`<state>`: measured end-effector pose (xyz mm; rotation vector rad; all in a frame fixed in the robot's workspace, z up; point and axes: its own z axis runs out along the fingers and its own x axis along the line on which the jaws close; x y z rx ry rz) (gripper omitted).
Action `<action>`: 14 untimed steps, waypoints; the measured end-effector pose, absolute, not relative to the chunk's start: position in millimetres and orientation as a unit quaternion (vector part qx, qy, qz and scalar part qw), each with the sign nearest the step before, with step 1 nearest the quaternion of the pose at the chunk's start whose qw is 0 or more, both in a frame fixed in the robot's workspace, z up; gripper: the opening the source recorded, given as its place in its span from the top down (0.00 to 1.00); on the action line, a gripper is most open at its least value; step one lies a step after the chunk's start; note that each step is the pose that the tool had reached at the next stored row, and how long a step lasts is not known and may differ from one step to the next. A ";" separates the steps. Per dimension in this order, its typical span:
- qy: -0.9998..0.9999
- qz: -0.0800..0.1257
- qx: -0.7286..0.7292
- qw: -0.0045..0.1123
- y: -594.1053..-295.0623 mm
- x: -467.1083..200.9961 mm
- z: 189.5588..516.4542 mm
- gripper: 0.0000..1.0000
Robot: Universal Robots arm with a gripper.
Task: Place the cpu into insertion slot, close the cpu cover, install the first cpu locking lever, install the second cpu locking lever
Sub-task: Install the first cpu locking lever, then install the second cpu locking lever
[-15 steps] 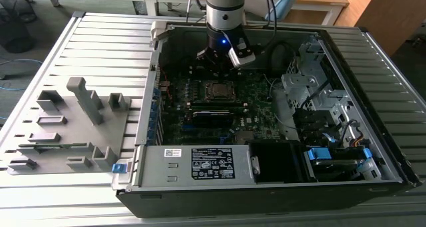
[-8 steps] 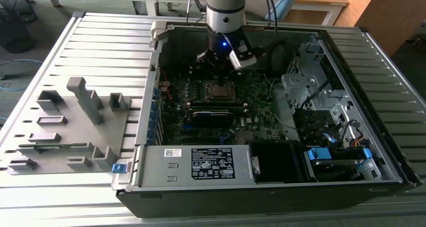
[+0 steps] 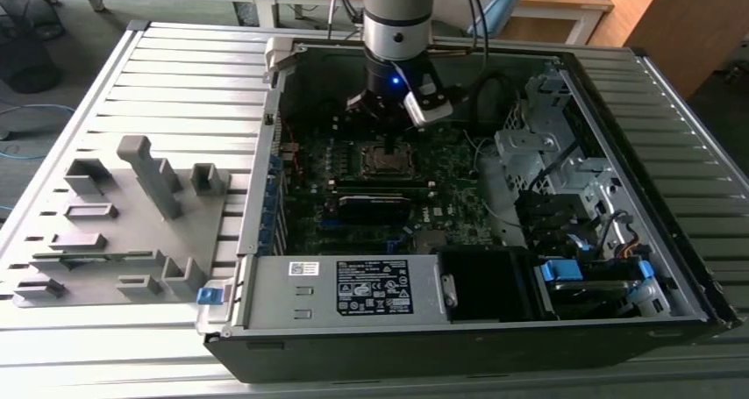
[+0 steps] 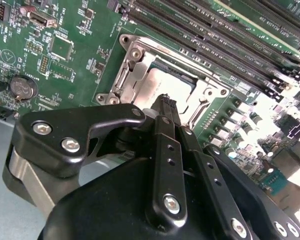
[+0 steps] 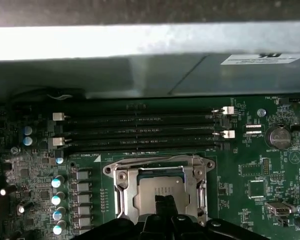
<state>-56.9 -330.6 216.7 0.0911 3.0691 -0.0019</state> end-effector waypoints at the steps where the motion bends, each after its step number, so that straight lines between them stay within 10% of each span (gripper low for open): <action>1: 0.999 -0.001 0.030 0.036 -330.7 -56.4 216.8 0.90; 14: 0.999 -0.001 0.030 0.036 -330.7 -55.8 225.8 0.90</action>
